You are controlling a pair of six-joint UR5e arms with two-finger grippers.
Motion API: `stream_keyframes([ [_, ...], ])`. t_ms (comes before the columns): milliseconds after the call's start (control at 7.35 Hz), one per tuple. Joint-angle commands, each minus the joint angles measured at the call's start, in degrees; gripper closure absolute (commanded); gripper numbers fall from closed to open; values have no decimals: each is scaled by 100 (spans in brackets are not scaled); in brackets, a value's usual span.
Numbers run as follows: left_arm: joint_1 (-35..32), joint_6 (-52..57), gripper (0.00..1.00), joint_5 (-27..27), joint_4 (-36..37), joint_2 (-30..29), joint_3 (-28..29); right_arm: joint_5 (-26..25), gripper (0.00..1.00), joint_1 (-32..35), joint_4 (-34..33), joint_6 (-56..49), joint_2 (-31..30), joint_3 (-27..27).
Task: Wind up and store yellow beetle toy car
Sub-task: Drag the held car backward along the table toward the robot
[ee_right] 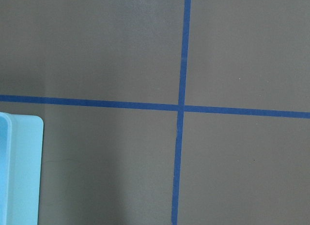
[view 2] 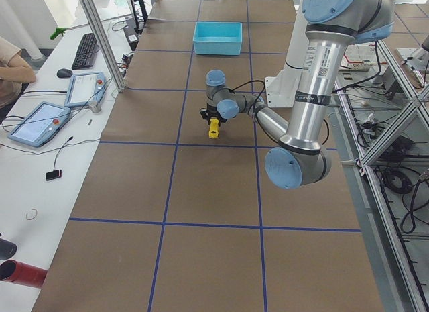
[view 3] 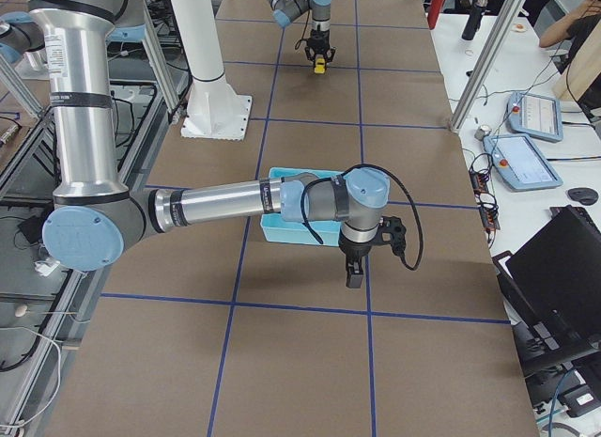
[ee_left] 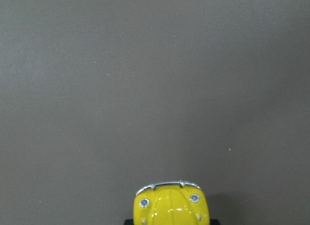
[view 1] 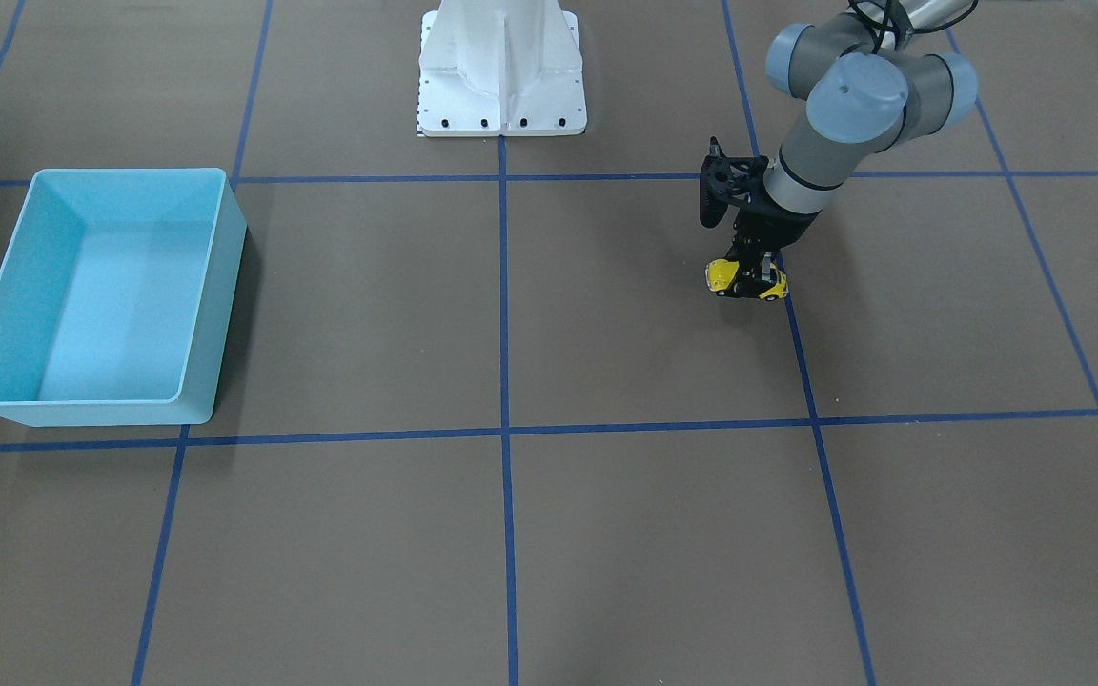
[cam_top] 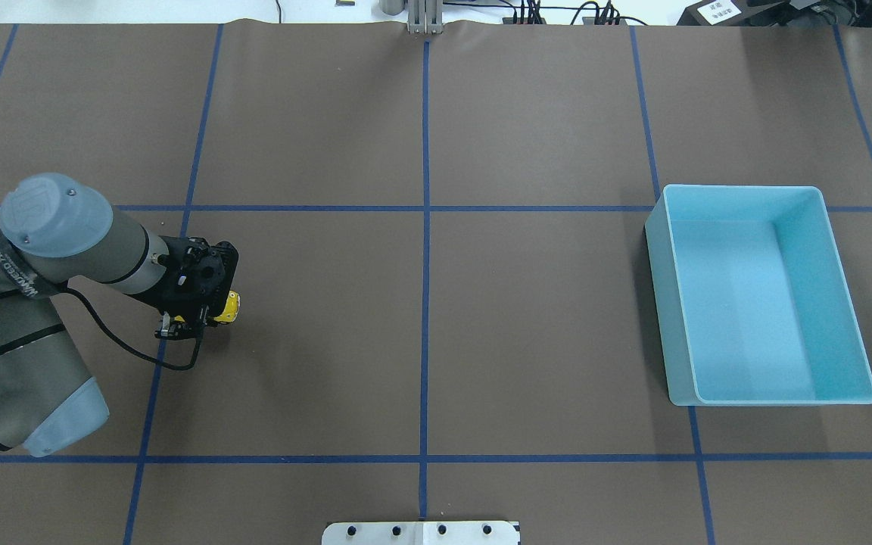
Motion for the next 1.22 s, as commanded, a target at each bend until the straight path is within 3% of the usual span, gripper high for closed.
stream_keyframes([
  [0,-4,-62,63,-56,-84,8,151,-5,0,-3,9,7,9,-29],
  [408,-13,-71,61,-56,-426,17,389,-14,0,-3,9,16,9,-39],
  [1088,-22,-98,67,-56,-848,227,398,-49,0,-3,9,16,9,-12],
])
